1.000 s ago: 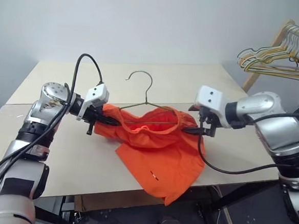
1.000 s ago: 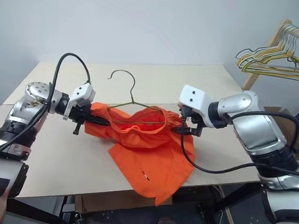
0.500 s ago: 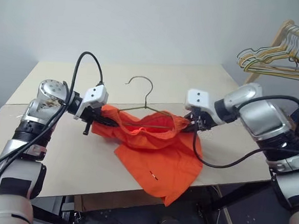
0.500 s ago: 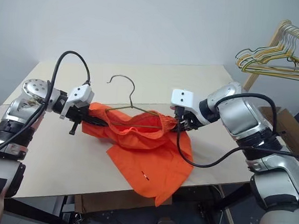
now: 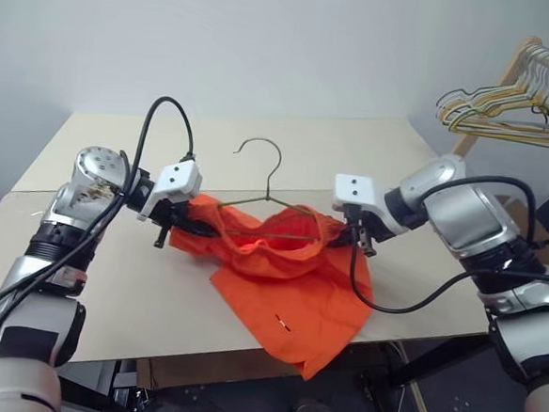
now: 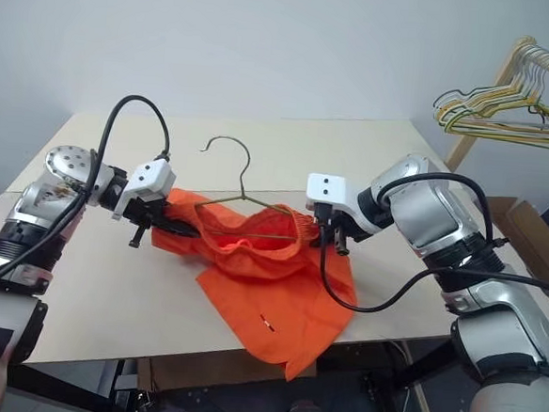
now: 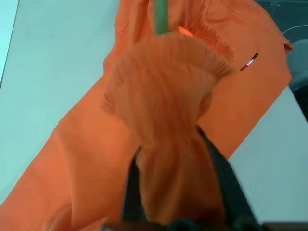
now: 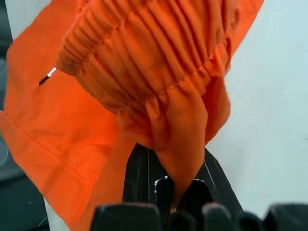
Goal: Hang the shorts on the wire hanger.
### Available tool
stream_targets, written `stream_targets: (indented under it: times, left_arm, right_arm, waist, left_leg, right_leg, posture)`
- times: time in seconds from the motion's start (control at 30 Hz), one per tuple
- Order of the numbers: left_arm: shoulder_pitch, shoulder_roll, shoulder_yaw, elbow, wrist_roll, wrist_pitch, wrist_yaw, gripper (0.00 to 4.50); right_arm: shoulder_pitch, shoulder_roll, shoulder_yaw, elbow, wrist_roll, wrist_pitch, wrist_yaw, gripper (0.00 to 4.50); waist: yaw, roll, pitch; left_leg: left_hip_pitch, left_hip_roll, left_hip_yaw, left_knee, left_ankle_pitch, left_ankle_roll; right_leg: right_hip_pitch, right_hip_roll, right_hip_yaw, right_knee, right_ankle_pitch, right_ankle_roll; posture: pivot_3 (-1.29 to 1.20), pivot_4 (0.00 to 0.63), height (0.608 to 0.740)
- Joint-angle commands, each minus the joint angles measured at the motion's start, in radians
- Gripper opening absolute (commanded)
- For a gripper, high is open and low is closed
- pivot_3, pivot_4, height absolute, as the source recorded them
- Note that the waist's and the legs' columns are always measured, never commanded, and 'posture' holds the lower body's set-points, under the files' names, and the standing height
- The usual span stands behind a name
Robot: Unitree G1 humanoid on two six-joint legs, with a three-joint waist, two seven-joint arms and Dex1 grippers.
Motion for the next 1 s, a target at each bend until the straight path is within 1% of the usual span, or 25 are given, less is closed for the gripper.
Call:
stream_targets:
  times: [0.03, 0.17, 0.27, 0.3, 0.4, 0.47, 0.53, 0.63, 0.7, 0.83, 0.9, 1.0]
  left_arm:
    - [-0.044, -0.002, 0.04, -0.013, -0.045, 0.003, -0.003, 2.02]
    - [-0.069, 0.002, 0.114, 0.022, -0.075, 0.031, 0.045, 3.31]
    - [-0.063, 0.011, 0.186, 0.001, -0.116, 0.087, 0.097, 4.25]
    - [-0.058, 0.009, 0.211, -0.017, -0.138, 0.117, 0.116, 4.47]
    - [-0.024, -0.018, 0.289, -0.105, -0.205, 0.206, 0.218, 4.47]
    - [0.008, -0.046, 0.346, -0.211, -0.305, 0.329, 0.273, 4.47]
    - [0.048, -0.084, 0.406, -0.356, -0.452, 0.477, 0.329, 4.47]
    - [0.079, -0.145, 0.469, -0.503, -0.604, 0.612, 0.448, 4.47]
    - [0.085, -0.173, 0.497, -0.555, -0.675, 0.669, 0.512, 4.47]
    - [0.084, -0.22, 0.526, -0.612, -0.767, 0.709, 0.609, 4.47]
    - [0.085, -0.227, 0.526, -0.625, -0.788, 0.712, 0.631, 4.47]
    - [0.088, -0.228, 0.518, -0.626, -0.812, 0.713, 0.648, 4.47]
  right_arm:
    - [0.035, -0.031, -0.071, -0.076, 0.05, 0.075, 0.004, 0.0]
    - [0.187, -0.106, -0.181, -0.199, 0.125, 0.235, -0.052, 0.0]
    - [0.336, -0.154, -0.311, -0.287, 0.182, 0.374, -0.138, 0.0]
    - [0.382, -0.165, -0.357, -0.314, 0.199, 0.417, -0.167, 0.0]
    - [0.51, -0.185, -0.507, -0.391, 0.25, 0.541, -0.247, 0.0]
    - [0.583, -0.191, -0.616, -0.441, 0.275, 0.632, -0.295, 0.0]
    - [0.647, -0.182, -0.745, -0.483, 0.285, 0.744, -0.353, 0.0]
    - [0.687, -0.151, -0.892, -0.515, 0.288, 0.889, -0.432, 0.0]
    - [0.712, -0.138, -0.955, -0.512, 0.3, 0.911, -0.491, 0.0]
    - [0.734, -0.104, -1.081, -0.432, 0.296, 0.912, -0.681, 0.0]
    - [0.719, -0.086, -1.123, -0.402, 0.299, 0.912, -0.779, 0.0]
    - [0.657, -0.049, -1.186, -0.343, 0.291, 0.912, -0.941, 0.0]
  waist:
    - [0.002, 0.0, 0.0]
    - [0.01, 0.0, 0.0]
    - [0.011, 0.0, 0.0]
    - [0.012, 0.0, 0.0]
    - [0.015, 0.0, 0.0]
    - [0.017, 0.0, 0.0]
    - [0.018, 0.0, 0.0]
    - [0.02, 0.0, 0.0]
    - [0.019, 0.0, 0.0]
    - [0.008, 0.0, 0.0]
    - [0.001, 0.0, 0.0]
    - [-0.015, 0.0, 0.0]
  left_leg:
    - [0.0, 0.0, 0.0, 0.0, 0.0, 0.0]
    - [-0.002, 0.0, -0.002, 0.001, 0.0, 0.0]
    - [-0.001, 0.0, -0.002, 0.001, 0.0, 0.0]
    - [-0.001, 0.0, -0.002, 0.001, 0.0, 0.0]
    - [-0.001, 0.0, -0.002, 0.001, 0.0, 0.0]
    - [0.0, 0.0, -0.002, 0.001, 0.0, 0.0]
    - [0.0, 0.0, -0.002, 0.001, 0.0, 0.0]
    - [0.0, 0.0, -0.003, 0.001, 0.0, 0.0]
    - [0.001, 0.0, -0.004, 0.001, 0.0, 0.0]
    - [0.008, 0.0, -0.004, -0.001, 0.0, 0.0]
    - [0.011, -0.001, -0.004, -0.001, -0.001, 0.001]
    - [0.012, -0.001, -0.005, -0.002, -0.001, 0.001]
  right_leg:
    - [0.0, 0.0, 0.0, 0.0, 0.0, 0.0]
    - [0.0, 0.0, -0.002, -0.001, 0.0, 0.0]
    - [0.0, -0.001, -0.001, 0.0, 0.0, 0.0]
    - [0.0, -0.001, -0.002, 0.0, 0.0, 0.0]
    - [0.001, -0.001, -0.001, 0.0, 0.0, 0.0]
    - [0.001, -0.001, 0.0, 0.0, 0.0, 0.0]
    - [0.002, -0.001, 0.0, 0.0, 0.0, 0.0]
    - [0.002, -0.001, 0.0, 0.0, 0.0, 0.0]
    - [0.003, -0.001, 0.0, 0.0, 0.0, 0.0]
    - [0.01, 0.0, 0.0, -0.003, 0.0, 0.0]
    - [0.014, 0.0, 0.0, -0.004, 0.0, 0.0]
    - [0.015, 0.0, 0.0, -0.005, 0.0, 0.0]
  posture:
    - [-0.12, 0.0, 0.74]
    - [-0.12, 0.0, 0.74]
    - [-0.13, 0.0, 0.74]
    - [-0.14, 0.0, 0.74]
    - [-0.16, 0.0, 0.74]
    - [-0.17, 0.0, 0.74]
    - [-0.19, 0.0, 0.74]
    - [-0.2, 0.0, 0.74]
    - [-0.22, 0.005, 0.74]
    - [-0.24, 0.015, 0.74]
    - [-0.25, 0.016, 0.74]
    - [-0.26, 0.016, 0.74]
